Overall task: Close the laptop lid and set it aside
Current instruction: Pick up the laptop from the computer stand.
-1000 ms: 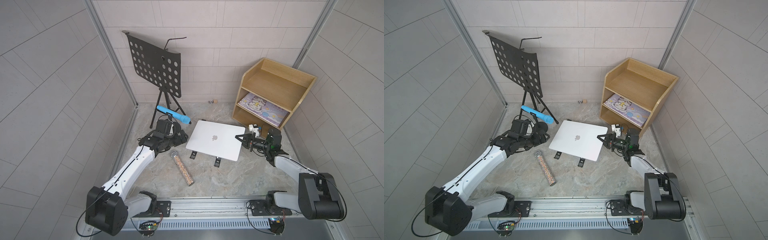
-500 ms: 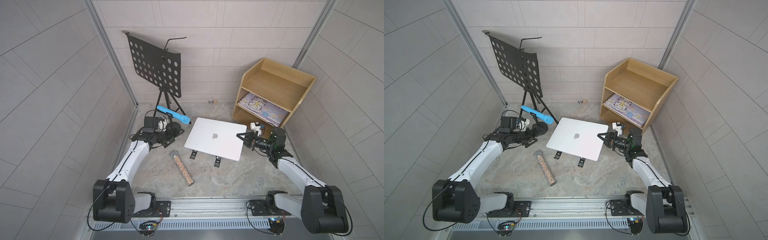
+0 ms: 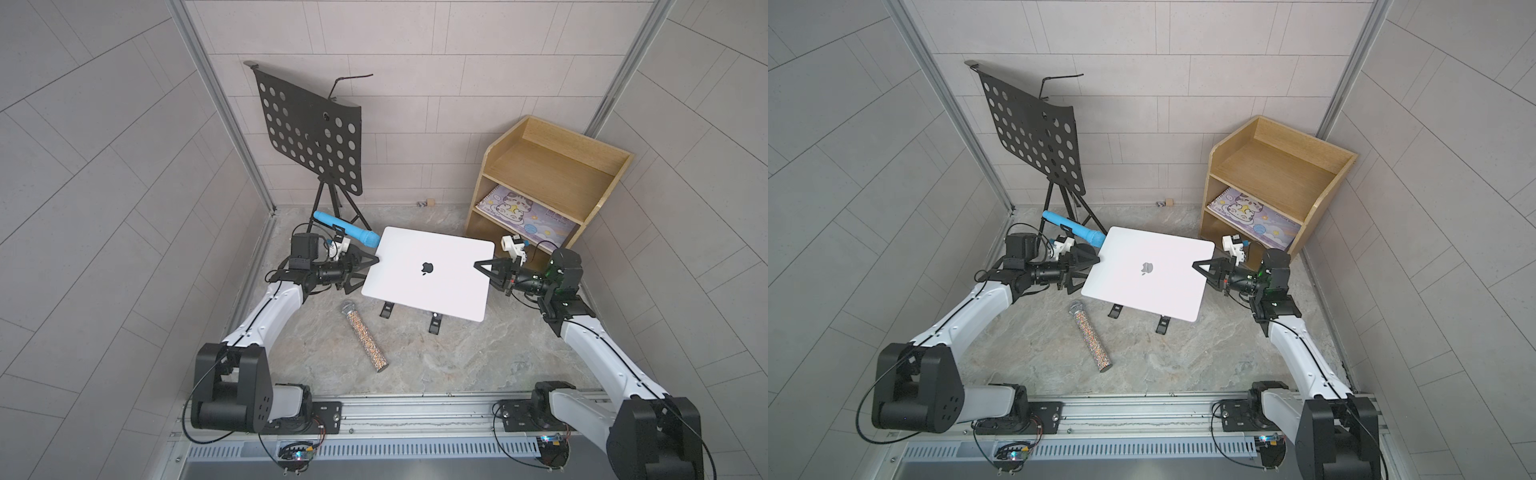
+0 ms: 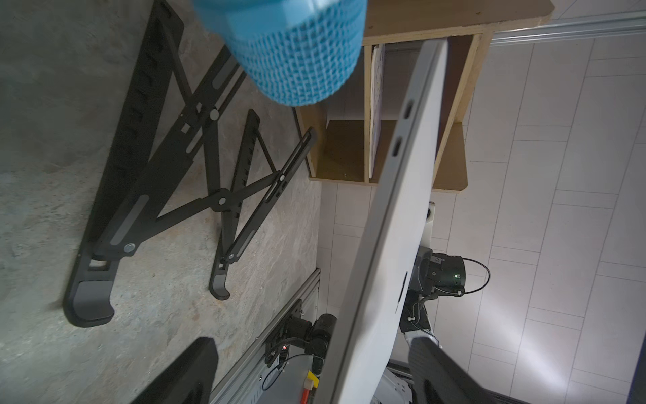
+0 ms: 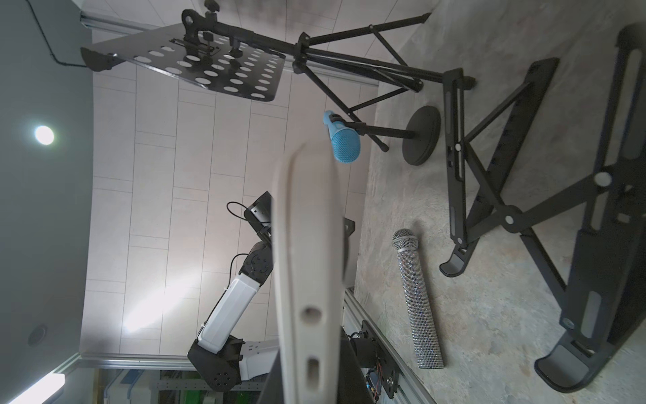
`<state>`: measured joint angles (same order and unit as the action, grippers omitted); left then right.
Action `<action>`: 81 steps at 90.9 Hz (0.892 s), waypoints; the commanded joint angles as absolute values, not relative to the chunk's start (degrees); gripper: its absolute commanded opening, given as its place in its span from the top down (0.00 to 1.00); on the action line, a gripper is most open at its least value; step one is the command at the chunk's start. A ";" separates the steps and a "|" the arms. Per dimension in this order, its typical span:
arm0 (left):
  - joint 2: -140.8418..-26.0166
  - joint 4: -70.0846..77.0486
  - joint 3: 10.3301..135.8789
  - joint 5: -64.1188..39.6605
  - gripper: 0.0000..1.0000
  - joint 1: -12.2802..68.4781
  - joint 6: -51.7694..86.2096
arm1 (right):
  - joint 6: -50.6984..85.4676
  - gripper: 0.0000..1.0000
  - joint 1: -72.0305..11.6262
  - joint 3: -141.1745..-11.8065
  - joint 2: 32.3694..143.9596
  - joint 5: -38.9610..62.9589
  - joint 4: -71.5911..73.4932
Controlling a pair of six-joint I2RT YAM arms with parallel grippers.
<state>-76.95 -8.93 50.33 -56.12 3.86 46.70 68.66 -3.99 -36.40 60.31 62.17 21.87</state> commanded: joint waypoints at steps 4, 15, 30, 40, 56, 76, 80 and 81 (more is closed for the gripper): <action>-75.17 1.84 48.18 -61.86 0.13 3.71 54.49 | 68.46 1.00 -4.39 -40.92 57.73 67.69 24.05; -74.40 15.98 44.74 -64.17 0.18 3.78 64.09 | 64.26 1.00 -4.39 -43.76 57.98 69.92 19.01; -72.94 17.67 43.50 -66.32 0.24 3.78 63.04 | 58.02 1.00 -4.40 -49.33 59.46 73.45 11.10; -72.28 17.74 43.10 -67.17 0.25 3.79 62.01 | 56.56 1.00 -4.48 -51.29 61.01 75.35 9.78; -71.32 18.69 42.63 -68.48 0.31 4.36 61.44 | 56.34 1.00 -4.75 -53.68 63.60 77.01 9.80; -69.59 18.81 41.40 -70.08 0.37 5.19 59.53 | 54.32 1.00 -5.01 -57.11 66.49 79.18 6.68; -69.38 18.74 41.27 -70.25 0.39 5.23 59.46 | 53.93 1.00 -5.09 -57.34 66.76 79.65 6.43; -69.32 18.78 41.29 -70.28 0.40 5.25 59.48 | 53.81 1.00 -5.09 -57.41 66.78 79.77 6.38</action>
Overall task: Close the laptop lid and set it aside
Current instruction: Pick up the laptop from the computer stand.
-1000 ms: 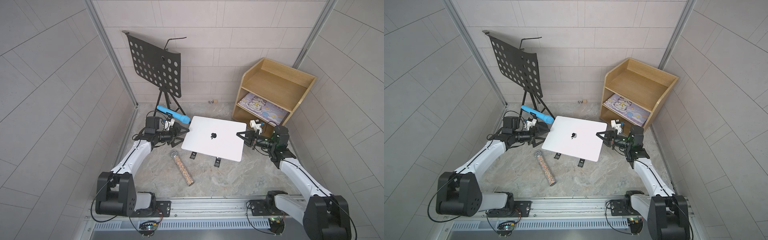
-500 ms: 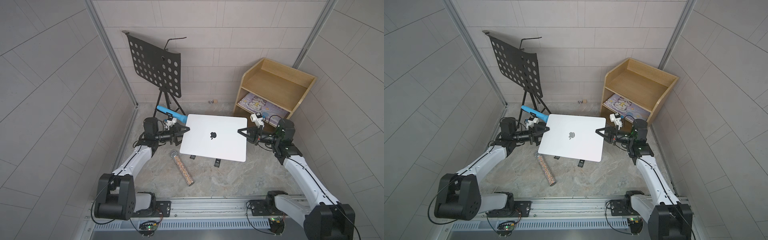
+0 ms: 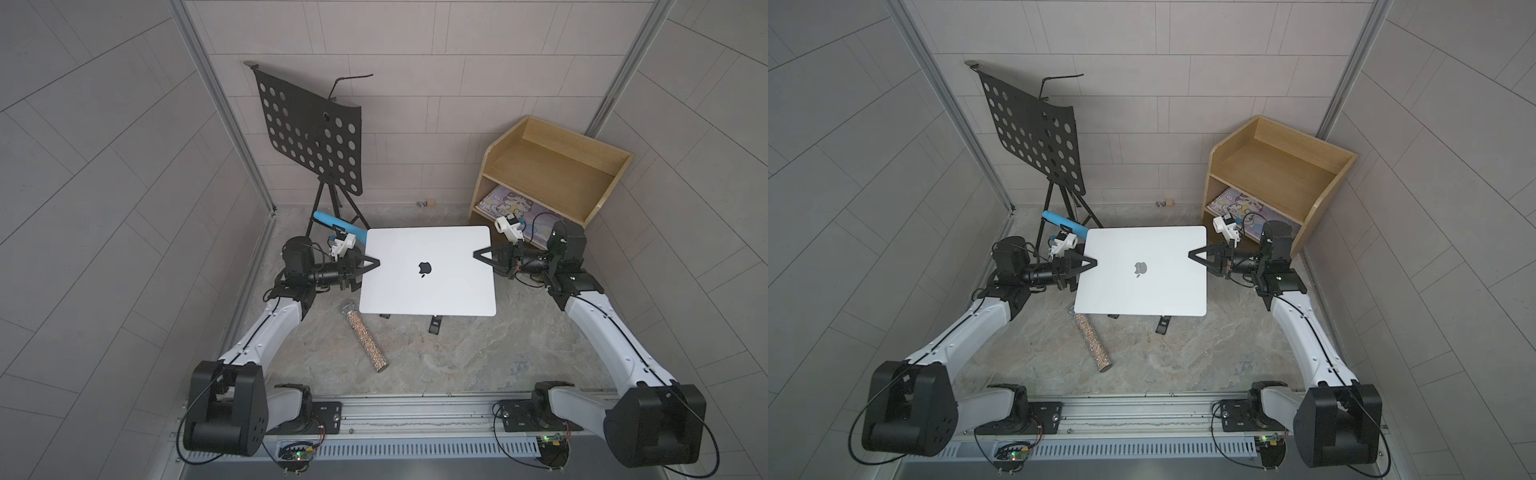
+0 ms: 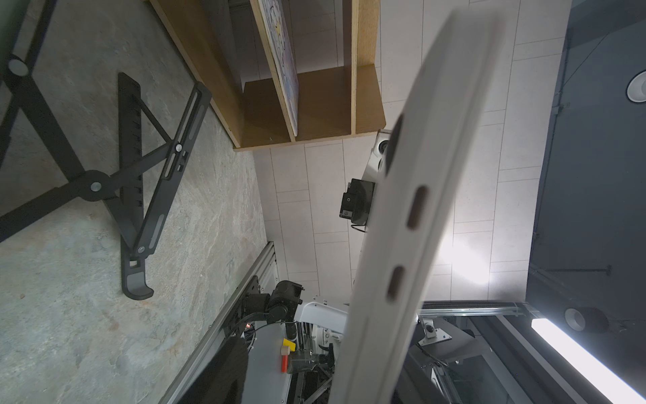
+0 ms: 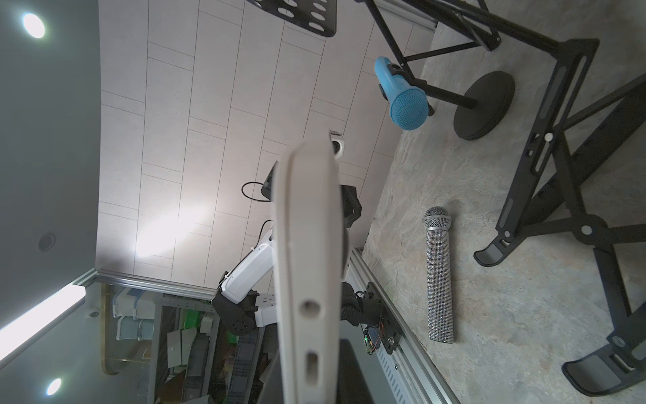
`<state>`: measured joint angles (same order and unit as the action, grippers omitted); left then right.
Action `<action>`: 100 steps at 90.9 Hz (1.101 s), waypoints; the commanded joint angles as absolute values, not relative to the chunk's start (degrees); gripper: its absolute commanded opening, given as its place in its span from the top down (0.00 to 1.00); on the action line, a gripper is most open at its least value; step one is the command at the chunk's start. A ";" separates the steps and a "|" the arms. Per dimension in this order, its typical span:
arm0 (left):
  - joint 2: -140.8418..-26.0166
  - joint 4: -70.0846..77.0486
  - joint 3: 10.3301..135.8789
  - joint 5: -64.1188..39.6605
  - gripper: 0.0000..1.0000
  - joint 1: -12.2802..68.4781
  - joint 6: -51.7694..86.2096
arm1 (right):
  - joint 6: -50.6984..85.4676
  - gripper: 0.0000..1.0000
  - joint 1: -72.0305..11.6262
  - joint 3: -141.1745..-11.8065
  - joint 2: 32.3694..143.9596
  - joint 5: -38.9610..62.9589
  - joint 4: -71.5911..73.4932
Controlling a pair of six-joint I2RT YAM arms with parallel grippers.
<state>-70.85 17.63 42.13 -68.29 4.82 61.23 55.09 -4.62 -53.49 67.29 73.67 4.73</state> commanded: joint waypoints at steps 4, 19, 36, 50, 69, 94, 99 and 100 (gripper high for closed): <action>-69.16 18.81 41.33 -70.45 0.41 5.34 59.42 | 53.71 1.00 -5.25 -57.58 67.19 80.28 6.41; -68.69 19.26 41.68 -70.97 0.45 6.00 59.88 | 53.24 1.00 -5.45 -59.03 68.75 81.51 5.77; -68.64 20.97 41.82 -71.19 0.54 6.26 61.28 | 51.04 1.00 -5.25 -59.58 68.88 81.86 2.85; -68.86 22.50 41.86 -71.19 0.58 6.39 62.44 | 50.51 1.00 -4.92 -58.75 68.17 81.99 2.06; -69.44 27.00 42.01 -71.50 0.73 6.81 66.02 | 49.93 1.00 -4.86 -58.18 67.76 81.96 1.58; -69.82 33.61 42.21 -71.81 1.00 7.04 72.34 | 50.22 1.00 -4.15 -58.90 68.44 81.21 1.40; -70.02 35.73 42.31 -71.73 1.00 7.06 74.46 | 50.63 0.92 -3.98 -59.23 68.61 80.70 1.34; -70.08 36.06 42.38 -71.72 1.00 7.05 74.85 | 50.76 0.91 -3.92 -59.32 68.67 80.65 1.28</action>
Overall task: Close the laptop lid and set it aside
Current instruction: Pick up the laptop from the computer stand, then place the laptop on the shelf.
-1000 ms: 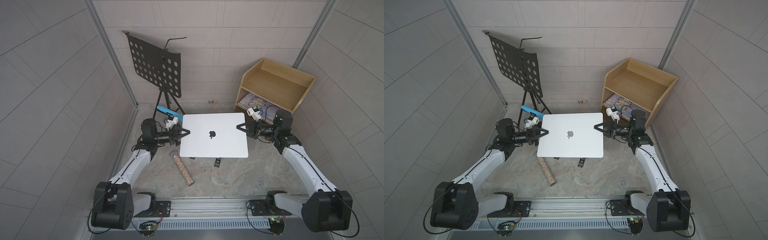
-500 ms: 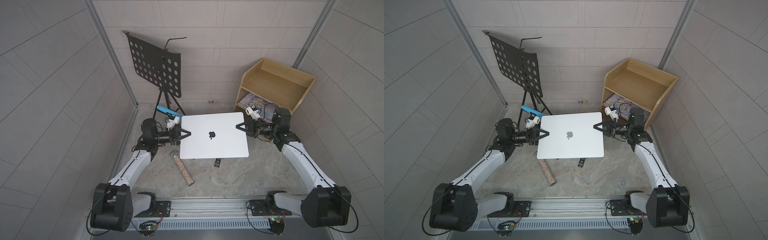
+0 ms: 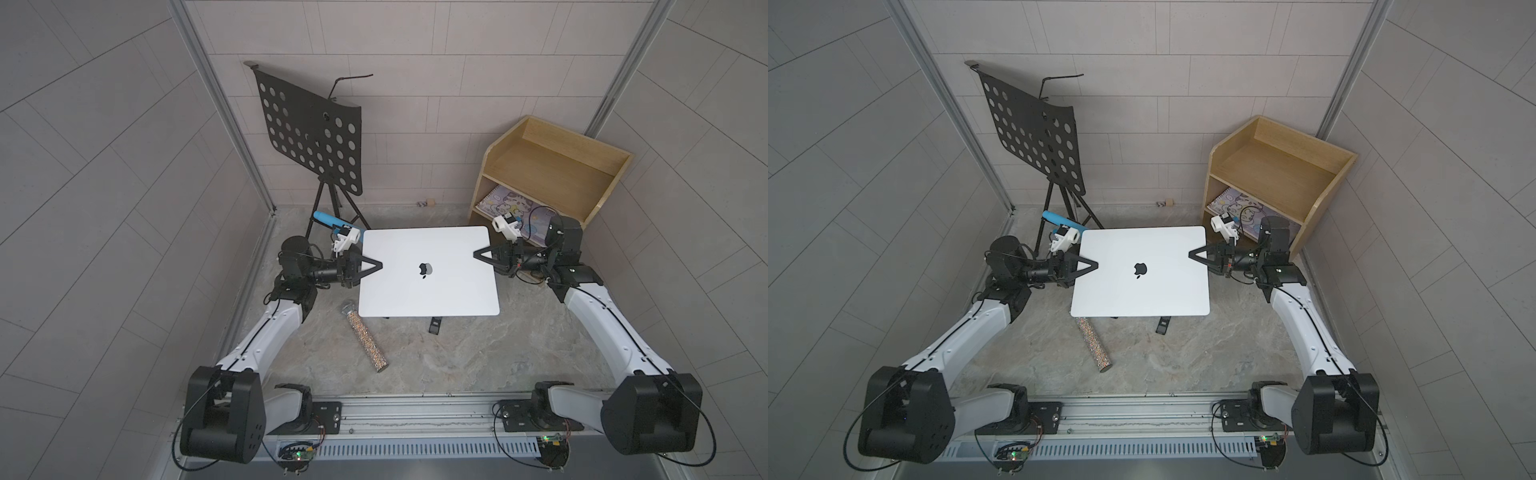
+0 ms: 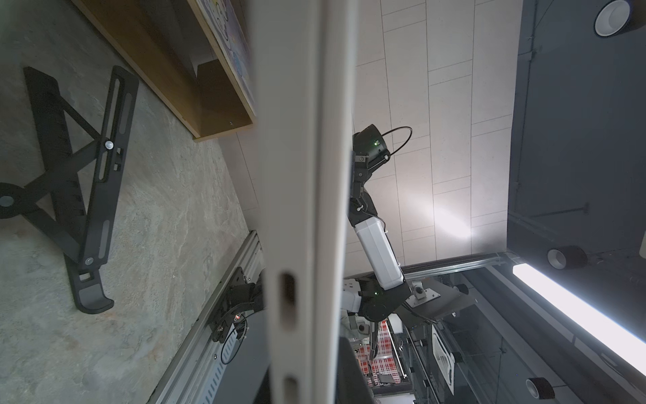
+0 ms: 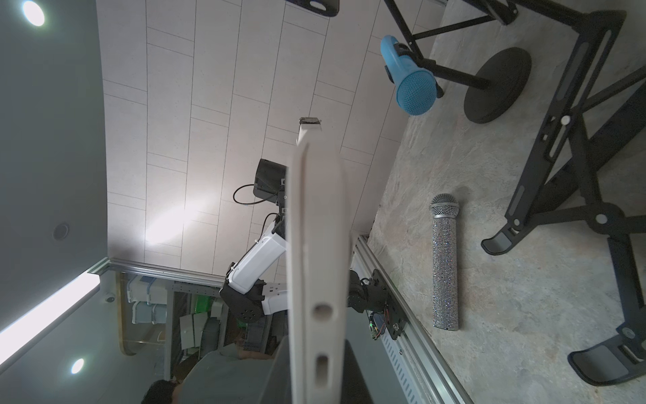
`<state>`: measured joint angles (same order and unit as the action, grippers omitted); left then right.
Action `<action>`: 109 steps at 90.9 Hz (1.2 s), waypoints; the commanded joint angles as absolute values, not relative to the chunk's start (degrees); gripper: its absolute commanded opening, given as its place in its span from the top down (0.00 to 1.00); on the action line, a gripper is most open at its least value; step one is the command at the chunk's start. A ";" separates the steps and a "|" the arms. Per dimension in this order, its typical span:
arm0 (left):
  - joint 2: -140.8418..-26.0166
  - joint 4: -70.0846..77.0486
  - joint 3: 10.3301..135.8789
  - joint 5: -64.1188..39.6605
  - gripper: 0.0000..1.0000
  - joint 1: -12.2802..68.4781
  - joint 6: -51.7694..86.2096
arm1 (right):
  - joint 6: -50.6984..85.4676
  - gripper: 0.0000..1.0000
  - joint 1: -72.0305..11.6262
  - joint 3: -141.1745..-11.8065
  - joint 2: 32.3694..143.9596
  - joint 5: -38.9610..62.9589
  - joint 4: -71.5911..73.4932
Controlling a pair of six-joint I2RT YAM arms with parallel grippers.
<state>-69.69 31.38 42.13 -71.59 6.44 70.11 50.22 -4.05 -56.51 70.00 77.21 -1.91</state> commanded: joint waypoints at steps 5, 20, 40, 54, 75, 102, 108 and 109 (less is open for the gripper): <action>-70.34 38.18 42.56 -71.52 1.00 7.03 77.13 | 51.32 0.83 -3.87 -59.91 69.09 80.27 1.26; -71.61 45.61 42.90 -69.76 1.00 7.08 85.29 | 54.16 0.54 -3.87 -61.48 69.67 77.53 2.30; -73.64 59.11 44.84 -66.53 1.00 7.09 97.06 | 54.50 0.25 -3.70 -61.65 67.85 70.16 0.09; -75.04 65.03 45.91 -63.03 1.00 7.09 102.53 | 49.34 0.16 -1.14 -61.81 63.19 59.27 -7.34; -74.99 65.96 46.30 -60.32 1.00 7.33 102.86 | 37.72 0.15 0.25 -66.89 57.75 42.72 -24.42; -74.53 66.22 47.53 -55.98 1.00 10.68 102.56 | 31.31 0.17 0.26 -74.01 50.57 24.95 -31.19; -74.13 64.78 47.45 -54.40 1.00 11.61 101.44 | 30.34 0.17 0.26 -76.27 48.65 20.94 -30.89; -74.11 64.56 47.41 -54.14 1.00 11.78 101.21 | 30.20 0.17 0.26 -76.63 48.41 20.31 -30.87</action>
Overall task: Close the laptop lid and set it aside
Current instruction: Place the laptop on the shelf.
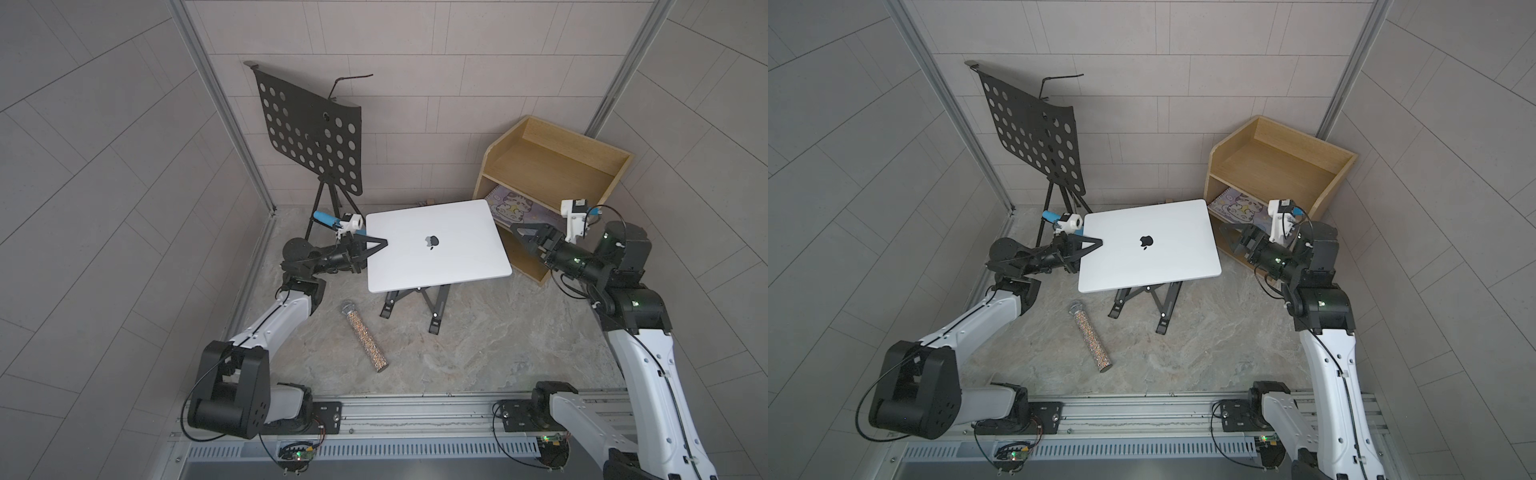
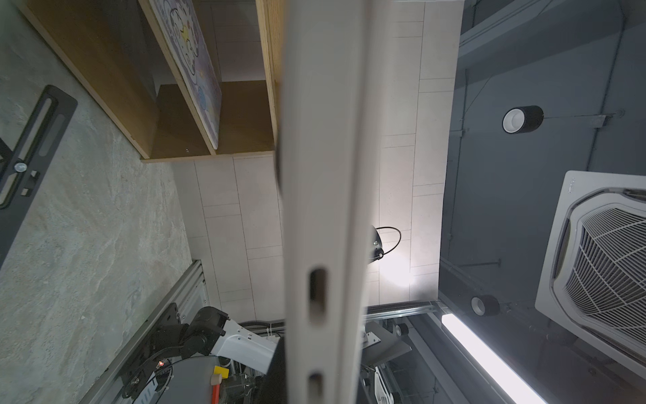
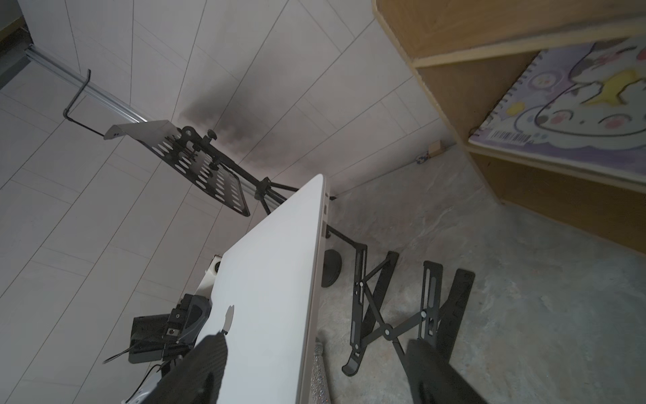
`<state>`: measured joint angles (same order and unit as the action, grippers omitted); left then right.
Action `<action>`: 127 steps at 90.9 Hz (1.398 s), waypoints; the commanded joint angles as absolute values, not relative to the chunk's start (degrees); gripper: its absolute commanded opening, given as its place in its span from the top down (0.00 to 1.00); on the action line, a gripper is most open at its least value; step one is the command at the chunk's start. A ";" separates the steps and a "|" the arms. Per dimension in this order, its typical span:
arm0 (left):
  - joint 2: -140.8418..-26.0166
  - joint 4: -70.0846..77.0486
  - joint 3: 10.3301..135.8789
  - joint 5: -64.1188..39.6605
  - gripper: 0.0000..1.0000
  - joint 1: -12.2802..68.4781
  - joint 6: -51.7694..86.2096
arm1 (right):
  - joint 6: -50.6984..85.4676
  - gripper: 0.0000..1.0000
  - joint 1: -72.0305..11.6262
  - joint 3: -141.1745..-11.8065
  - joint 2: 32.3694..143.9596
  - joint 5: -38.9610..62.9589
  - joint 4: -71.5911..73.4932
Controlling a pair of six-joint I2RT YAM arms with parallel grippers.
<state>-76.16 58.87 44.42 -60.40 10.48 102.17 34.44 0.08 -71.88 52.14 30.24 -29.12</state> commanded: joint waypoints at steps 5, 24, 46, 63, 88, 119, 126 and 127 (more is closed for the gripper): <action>-73.81 62.66 47.58 -52.76 1.00 13.05 99.78 | 29.27 0.18 0.20 -78.80 47.32 17.70 -30.77; -71.31 42.69 52.33 -45.99 1.00 21.71 85.64 | 28.02 0.18 -0.53 -85.12 45.40 13.45 -29.85; -71.79 34.54 59.65 -36.77 1.00 26.90 79.74 | 25.85 0.18 -1.84 -87.67 43.67 11.39 -30.65; -77.04 34.27 66.17 -28.39 1.00 32.39 80.29 | 25.62 0.18 -2.95 -90.50 43.79 9.79 -30.90; -89.22 34.00 79.03 -18.89 1.00 38.04 78.20 | 27.85 0.18 -3.52 -91.37 43.39 9.49 -30.57; -99.73 33.27 89.46 -12.26 1.00 40.24 79.64 | 27.56 0.18 -3.70 -91.88 42.92 9.66 -32.57; -100.71 33.21 90.66 -11.15 1.00 40.38 80.32 | 27.51 0.18 -3.79 -91.73 42.96 9.66 -32.78; -100.89 33.26 90.90 -10.98 1.00 40.41 80.50 | 27.51 0.18 -3.78 -91.70 43.01 9.71 -32.78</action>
<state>-102.35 22.63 85.49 -14.41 39.97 79.79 27.66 -3.44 -91.07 43.68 10.31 -32.21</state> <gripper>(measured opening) 0.184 0.820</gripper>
